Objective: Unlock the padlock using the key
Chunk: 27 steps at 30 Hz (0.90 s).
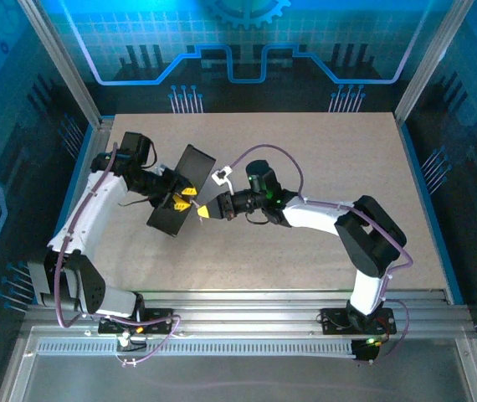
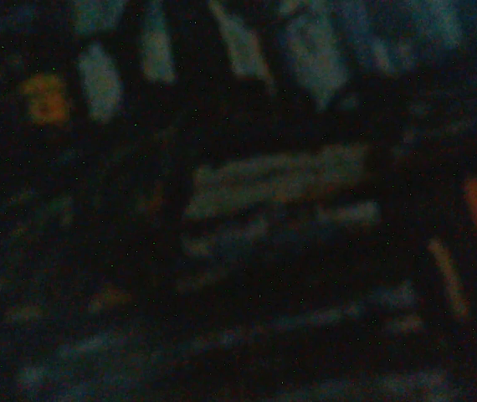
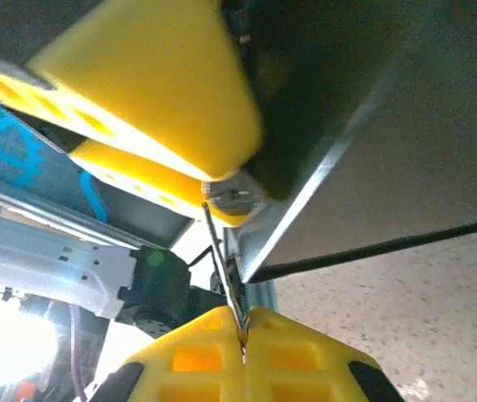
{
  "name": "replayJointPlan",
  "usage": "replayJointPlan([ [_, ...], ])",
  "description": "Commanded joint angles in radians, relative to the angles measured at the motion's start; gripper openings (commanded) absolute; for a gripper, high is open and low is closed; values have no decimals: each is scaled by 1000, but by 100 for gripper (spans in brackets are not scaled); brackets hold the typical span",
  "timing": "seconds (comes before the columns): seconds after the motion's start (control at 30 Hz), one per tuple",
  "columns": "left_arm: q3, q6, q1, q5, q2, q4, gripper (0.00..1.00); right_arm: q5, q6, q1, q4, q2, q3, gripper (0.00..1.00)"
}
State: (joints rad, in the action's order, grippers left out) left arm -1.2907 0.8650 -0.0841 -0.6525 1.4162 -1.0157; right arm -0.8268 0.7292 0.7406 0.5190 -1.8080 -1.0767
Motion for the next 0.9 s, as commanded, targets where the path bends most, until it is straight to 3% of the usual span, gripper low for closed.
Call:
replayJointPlan([
  [0.0,-1,-29,-7,-58,-30,41,0,-20,0,34,98,50,-6,0],
  [0.3,-39,-110,30,-26,-27,-52,0,-47,-32,-36,-21,73,28,0],
  [0.53,-42,-136,32,-24,-20,-106,0,-101,-178,-87,-289,82,20,0],
  [0.87,-45,-208,30,-70,-16,-170,0,-179,-238,-70,-400,24,-88,0],
])
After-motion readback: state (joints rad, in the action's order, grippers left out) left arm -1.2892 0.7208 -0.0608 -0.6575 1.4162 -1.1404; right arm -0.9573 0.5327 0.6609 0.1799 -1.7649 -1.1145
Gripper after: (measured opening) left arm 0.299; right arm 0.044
